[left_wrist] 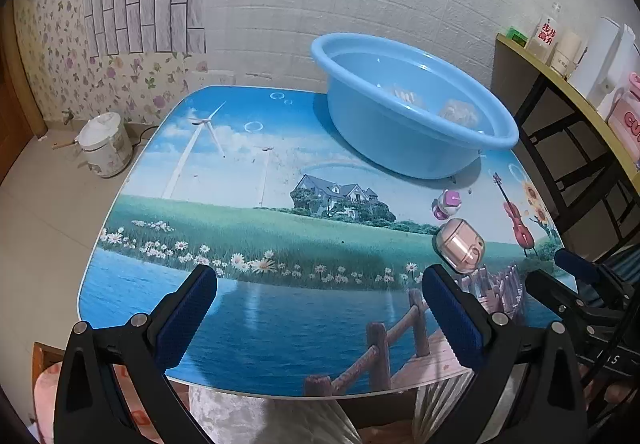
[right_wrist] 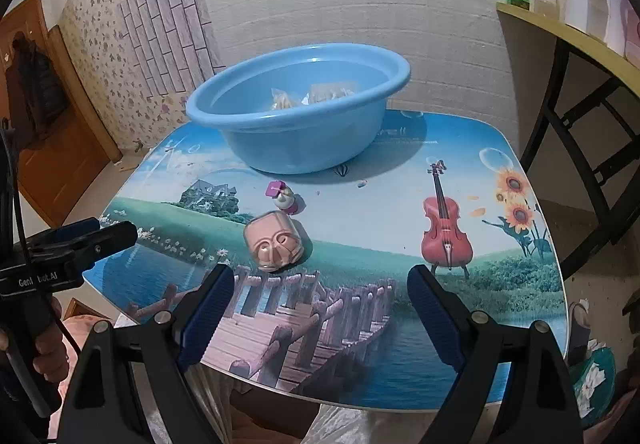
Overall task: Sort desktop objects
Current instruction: 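Withdraw both tools from the basin back over the table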
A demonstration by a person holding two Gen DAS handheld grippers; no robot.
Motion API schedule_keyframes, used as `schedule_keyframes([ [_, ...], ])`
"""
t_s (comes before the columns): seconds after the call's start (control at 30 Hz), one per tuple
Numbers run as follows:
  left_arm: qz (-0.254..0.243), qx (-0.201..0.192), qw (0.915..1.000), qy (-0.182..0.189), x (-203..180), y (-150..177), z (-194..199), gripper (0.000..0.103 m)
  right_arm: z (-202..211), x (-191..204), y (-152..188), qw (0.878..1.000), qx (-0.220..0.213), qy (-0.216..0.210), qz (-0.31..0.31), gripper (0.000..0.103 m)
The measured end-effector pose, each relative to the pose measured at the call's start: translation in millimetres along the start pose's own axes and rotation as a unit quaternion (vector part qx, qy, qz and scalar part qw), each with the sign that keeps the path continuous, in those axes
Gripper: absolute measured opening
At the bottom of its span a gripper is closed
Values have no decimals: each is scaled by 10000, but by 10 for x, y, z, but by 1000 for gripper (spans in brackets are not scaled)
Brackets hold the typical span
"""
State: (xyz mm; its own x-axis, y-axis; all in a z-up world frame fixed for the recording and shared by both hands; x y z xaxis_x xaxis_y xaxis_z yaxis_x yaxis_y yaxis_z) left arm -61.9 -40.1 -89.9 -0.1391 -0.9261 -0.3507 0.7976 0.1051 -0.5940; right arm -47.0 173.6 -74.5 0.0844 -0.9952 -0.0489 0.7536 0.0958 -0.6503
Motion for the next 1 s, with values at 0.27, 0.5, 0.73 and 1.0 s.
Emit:
schedule_keyframes([
  [0.27, 84, 11, 10000, -2, 57, 23, -4, 103, -21, 74, 41, 9999, 40, -73, 62, 90],
  [0.5, 177, -24, 9998, 69, 87, 16, -7, 103, -26, 66, 47, 9999, 39, -86, 42, 90],
  [0.73, 145, -32, 9998, 136, 52, 0, -12, 103, 23, 84, 13, 9998, -31, -158, 117, 90],
  [1.0, 105, -55, 9998, 172, 73, -43, 1, 103, -83, 150, 3, 9999, 35, -142, 82, 90],
])
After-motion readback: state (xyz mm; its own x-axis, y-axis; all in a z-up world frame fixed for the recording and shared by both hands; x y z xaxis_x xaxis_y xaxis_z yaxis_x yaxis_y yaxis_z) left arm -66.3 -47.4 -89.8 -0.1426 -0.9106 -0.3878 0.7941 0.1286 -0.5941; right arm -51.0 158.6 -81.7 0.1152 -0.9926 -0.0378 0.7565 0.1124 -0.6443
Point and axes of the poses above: each gripper's, at about its wrist camera, not at the fingertips, and z roughly against the way its jaws point, x to its left, y to its underside, the point moved 5 cm from there along -z, roughly the way its jaws point, and after that the axes turned 14 degrees about y, right-handed, at the moved point
